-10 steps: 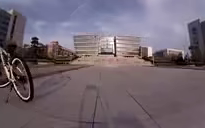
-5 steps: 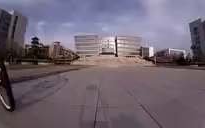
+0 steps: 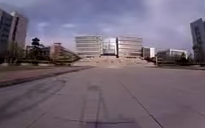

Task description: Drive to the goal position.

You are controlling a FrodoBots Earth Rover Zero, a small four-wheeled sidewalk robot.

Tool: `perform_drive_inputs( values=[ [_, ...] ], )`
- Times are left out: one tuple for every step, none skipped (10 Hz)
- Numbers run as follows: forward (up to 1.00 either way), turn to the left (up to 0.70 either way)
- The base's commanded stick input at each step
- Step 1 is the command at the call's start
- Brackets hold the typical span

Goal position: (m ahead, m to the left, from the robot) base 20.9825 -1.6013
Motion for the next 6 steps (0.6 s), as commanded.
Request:
perform_drive_inputs(
  values=[
    [0.70,0.00],
    [0.70,0.00],
    [0.70,0.00],
    [0.70,0.00],
    [0.70,0.00],
    [0.70,0.00]
  ],
)
